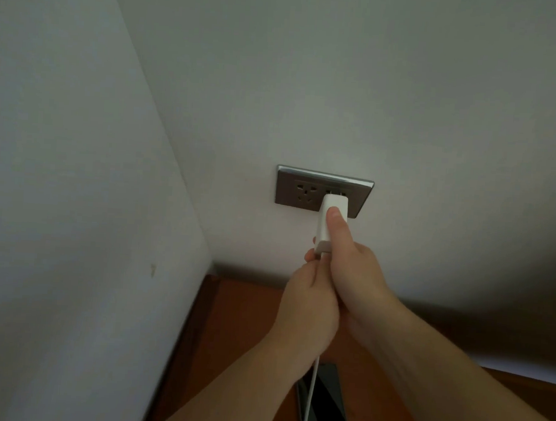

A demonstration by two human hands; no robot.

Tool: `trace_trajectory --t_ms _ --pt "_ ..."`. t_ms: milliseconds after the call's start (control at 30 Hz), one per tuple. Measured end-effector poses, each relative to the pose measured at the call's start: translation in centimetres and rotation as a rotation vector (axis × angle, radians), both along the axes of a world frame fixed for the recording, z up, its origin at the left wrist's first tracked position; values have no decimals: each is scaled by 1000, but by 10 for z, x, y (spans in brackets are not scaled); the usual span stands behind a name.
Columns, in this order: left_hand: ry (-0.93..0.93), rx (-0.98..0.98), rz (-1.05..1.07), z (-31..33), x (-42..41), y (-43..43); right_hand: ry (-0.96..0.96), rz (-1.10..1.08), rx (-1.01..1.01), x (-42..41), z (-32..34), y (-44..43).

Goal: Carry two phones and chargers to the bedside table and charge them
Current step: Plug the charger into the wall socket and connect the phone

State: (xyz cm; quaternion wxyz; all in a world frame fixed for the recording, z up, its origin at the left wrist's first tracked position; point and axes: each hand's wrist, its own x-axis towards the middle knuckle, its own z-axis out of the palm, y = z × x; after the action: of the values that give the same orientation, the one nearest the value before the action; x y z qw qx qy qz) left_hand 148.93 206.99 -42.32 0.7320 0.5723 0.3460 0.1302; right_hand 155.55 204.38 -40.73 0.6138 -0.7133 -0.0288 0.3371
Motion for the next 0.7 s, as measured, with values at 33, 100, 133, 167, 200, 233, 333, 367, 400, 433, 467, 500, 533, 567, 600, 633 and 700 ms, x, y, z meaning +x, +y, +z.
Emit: trace_trajectory --t_ms 33,100,133,167,200,233,333,367,400,433,467,500,533,567,600,633,700 --pt "1 11 6 1 -2 -2 27 -9 -8 -1 1 0" --pt "16 83 -11 2 -8 -3 15 7 -6 -5 1 1" --pt "26 119 -13 1 -11 -3 -2 26 2 -7 2 2" --pt "38 132 1 1 -14 -1 -2 42 4 -11 2 4" --pt "47 144 20 -1 -17 3 14 50 8 -14 2 8" --pt "62 158 37 -3 -17 7 35 53 12 -16 3 11" --pt "98 152 42 -7 -18 17 61 79 7 -19 5 21" --pt "93 135 36 -9 -18 19 54 73 5 -19 3 23" --pt "76 111 40 -10 -18 21 47 63 7 -19 2 24" --pt "63 112 23 -10 -18 21 40 55 8 -19 1 24" --pt "42 113 11 -9 -18 22 36 48 7 -18 1 25" --pt "16 92 19 -7 -18 23 34 42 4 -17 1 25" --pt "0 80 35 -5 -18 24 35 37 1 -16 1 27" --pt "-5 88 40 -4 -17 26 37 32 -3 -15 1 28" --pt "6 110 31 -3 -18 28 42 28 -10 -15 1 29" --pt "22 127 12 -3 -18 30 49 25 -13 -16 2 30" --pt "55 112 5 -6 -17 33 40 26 -7 -20 1 30"
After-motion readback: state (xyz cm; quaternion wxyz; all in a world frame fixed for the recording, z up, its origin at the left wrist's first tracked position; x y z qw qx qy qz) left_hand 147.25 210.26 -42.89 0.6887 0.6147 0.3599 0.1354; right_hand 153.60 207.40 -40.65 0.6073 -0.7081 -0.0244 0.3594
